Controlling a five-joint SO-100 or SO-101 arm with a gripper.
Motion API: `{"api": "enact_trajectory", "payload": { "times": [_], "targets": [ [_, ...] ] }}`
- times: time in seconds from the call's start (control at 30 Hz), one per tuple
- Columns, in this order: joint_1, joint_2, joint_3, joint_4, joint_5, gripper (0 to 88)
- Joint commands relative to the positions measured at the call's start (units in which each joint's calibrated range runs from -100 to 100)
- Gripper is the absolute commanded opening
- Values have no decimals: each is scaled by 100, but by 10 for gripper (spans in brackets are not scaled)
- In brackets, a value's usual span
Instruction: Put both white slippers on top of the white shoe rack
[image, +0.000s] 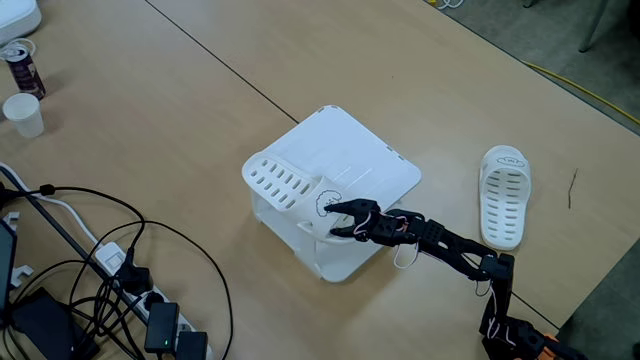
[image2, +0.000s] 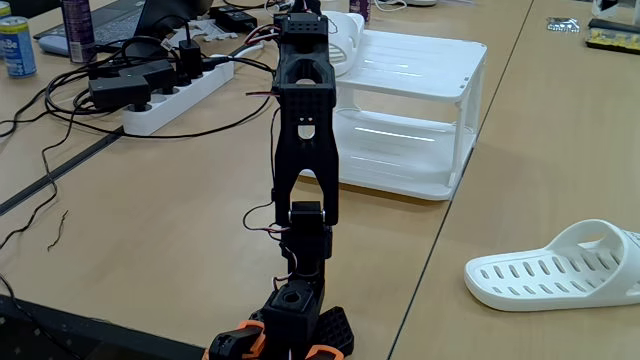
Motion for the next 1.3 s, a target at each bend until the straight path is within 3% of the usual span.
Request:
{"api": "enact_trajectory", "payload": {
  "times": [0.0, 0.3, 0.53, 1.27],
  "targets": [
    [121, -322, -65, -27, 42, 271],
    [499, -313, -390, -27, 42, 266],
    [475, -356, -417, -27, 42, 153],
    [253, 166, -1067, -36, 42, 157]
  ]
}}
